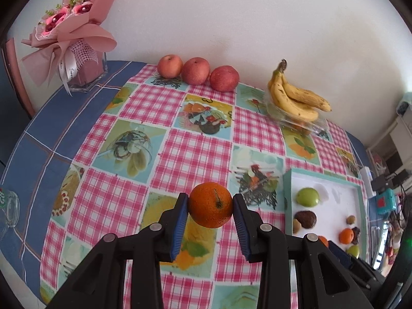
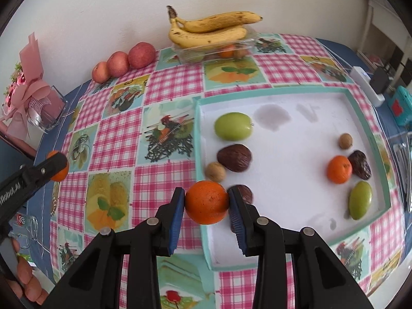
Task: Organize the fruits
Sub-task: 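Lower the orange into the tray with the right tool while the left tool places its orange there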
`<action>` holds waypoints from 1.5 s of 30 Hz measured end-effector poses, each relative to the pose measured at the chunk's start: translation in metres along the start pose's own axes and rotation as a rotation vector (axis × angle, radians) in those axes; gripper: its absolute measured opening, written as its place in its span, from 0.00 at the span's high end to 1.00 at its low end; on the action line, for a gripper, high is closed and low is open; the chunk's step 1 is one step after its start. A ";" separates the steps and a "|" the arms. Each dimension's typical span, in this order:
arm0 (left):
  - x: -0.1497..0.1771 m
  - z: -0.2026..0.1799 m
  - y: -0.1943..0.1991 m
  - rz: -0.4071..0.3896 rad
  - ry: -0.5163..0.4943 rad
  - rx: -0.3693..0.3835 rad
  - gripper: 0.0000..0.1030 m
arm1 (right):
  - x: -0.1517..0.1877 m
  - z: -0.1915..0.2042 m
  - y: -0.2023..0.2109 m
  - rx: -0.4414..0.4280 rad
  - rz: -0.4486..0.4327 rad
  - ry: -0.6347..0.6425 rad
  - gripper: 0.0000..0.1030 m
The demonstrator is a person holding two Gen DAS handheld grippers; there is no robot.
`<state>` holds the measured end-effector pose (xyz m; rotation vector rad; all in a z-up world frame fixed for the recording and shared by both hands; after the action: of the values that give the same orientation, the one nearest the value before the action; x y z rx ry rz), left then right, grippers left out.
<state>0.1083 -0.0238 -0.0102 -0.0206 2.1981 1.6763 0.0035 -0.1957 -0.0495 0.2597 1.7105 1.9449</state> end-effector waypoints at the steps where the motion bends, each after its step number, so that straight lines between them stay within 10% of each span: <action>1: 0.003 -0.002 0.000 0.004 -0.004 0.001 0.64 | 0.001 -0.004 0.001 0.000 0.001 -0.009 0.64; 22: 0.045 -0.123 -0.027 0.137 -0.251 0.141 0.64 | 0.005 -0.155 0.025 0.051 -0.032 -0.312 0.64; 45: 0.100 -0.177 -0.082 0.361 -0.389 0.121 0.64 | 0.011 -0.170 -0.007 0.023 0.066 -0.310 0.64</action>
<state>-0.0162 -0.1917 -0.0771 0.7114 2.0773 1.5502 -0.0847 -0.3357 -0.0890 0.6002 1.5381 1.8199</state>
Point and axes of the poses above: each gripper's, at about its wrist camera, not at the fingertips, and y roughly against the way its jaws point, z to its left, x to its underside, the point moved 5 cm from there along -y, roughly the way its jaws point, and after that the axes turned 13 degrees about z, right-handed, at the moved point
